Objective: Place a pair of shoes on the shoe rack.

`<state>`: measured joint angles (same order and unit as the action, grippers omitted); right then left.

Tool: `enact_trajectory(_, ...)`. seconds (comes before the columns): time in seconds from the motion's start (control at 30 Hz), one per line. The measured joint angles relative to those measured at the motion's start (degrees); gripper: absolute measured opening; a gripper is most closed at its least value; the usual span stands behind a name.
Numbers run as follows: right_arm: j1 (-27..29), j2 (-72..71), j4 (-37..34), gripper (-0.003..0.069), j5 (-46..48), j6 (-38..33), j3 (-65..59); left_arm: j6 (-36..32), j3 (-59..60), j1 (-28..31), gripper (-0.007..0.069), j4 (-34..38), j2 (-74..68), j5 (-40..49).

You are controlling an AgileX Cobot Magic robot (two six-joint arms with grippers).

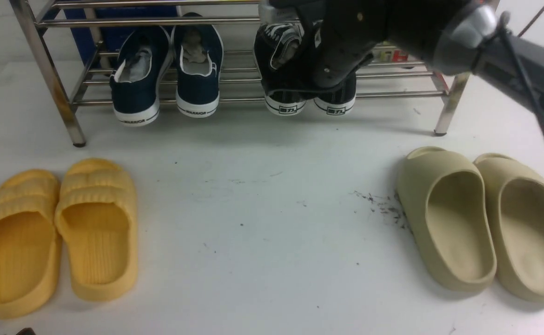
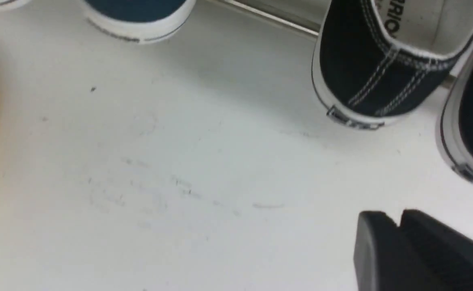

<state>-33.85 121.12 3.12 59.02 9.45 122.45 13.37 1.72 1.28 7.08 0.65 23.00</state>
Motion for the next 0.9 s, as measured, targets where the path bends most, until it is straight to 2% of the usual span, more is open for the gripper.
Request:
enact_trajectory(0.17,-2.25,-5.70,-1.05,0.0121,11.17,-4.53,0.00,0.00,0.00,0.00,0.0238,0.00,0.00,0.00)
enact_trajectory(0.4,-4.08,-16.96,-1.30,0.0121,12.41,-4.80,-6.23,0.00,0.00,0.00,0.0238,0.00,0.00,0.00)
enact_trajectory(0.53,-4.42,-30.47,-1.25,0.0113,12.73,-1.42,-16.45,0.00,0.00,0.00,0.0238,0.00,0.00,0.00)
enact_trajectory(0.7,-4.42,-40.32,-2.16,0.0112,13.56,-0.29,-23.17,0.00,0.00,0.00,0.0238,0.00,0.00,0.00)
enact_trajectory(0.9,-4.42,-45.32,-3.12,0.0112,13.56,-0.07,-23.87,0.00,0.00,0.00,0.0238,0.00,0.00,0.00)
